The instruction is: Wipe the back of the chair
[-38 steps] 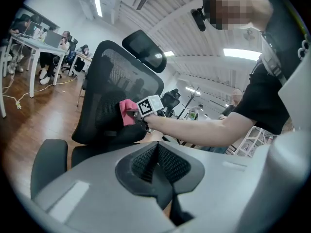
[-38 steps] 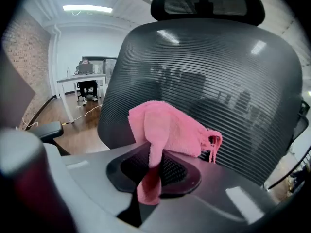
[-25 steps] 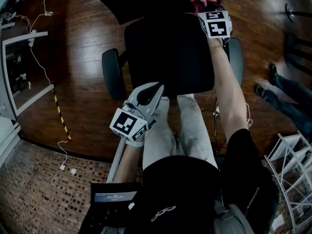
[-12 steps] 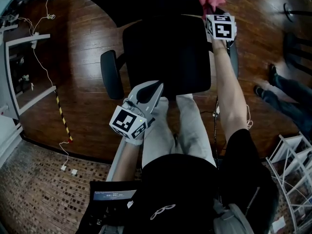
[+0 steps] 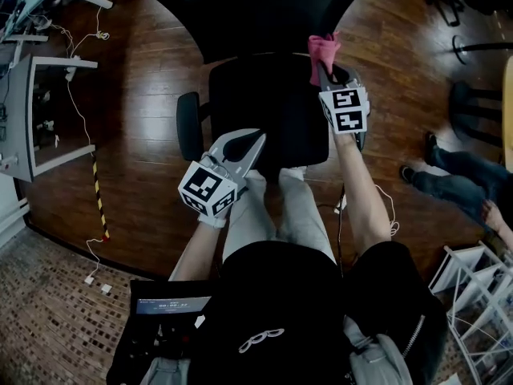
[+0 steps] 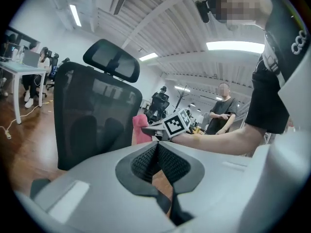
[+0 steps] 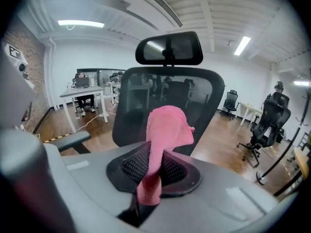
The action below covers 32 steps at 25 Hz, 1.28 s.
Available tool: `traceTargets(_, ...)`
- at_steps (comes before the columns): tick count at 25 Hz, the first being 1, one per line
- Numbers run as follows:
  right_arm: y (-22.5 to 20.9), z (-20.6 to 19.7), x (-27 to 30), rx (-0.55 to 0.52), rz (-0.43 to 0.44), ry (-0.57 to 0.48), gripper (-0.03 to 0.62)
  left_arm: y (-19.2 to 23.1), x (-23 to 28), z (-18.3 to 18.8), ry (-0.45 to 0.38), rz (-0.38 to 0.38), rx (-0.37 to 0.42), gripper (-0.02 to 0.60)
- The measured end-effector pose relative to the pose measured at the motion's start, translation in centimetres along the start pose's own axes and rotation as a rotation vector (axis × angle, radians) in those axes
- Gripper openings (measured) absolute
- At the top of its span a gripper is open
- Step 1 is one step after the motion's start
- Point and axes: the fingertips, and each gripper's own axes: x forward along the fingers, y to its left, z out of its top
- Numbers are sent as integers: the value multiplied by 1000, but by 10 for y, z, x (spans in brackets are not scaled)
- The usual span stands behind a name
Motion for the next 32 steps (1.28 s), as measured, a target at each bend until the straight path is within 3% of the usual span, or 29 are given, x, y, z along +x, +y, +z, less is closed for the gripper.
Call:
traceTargets(7, 51, 57, -98, -46, 76, -102, 41, -29, -9, 52, -42, -30, 95, -6)
traceTargets(16, 83, 94, -199, -51, 86, -200, 41, -58, -26, 75, -60, -47, 172, -6)
traceTargets(32, 105, 84, -222, -35, 80, -201, 41, -62, -39, 77, -71, -42, 194, -6)
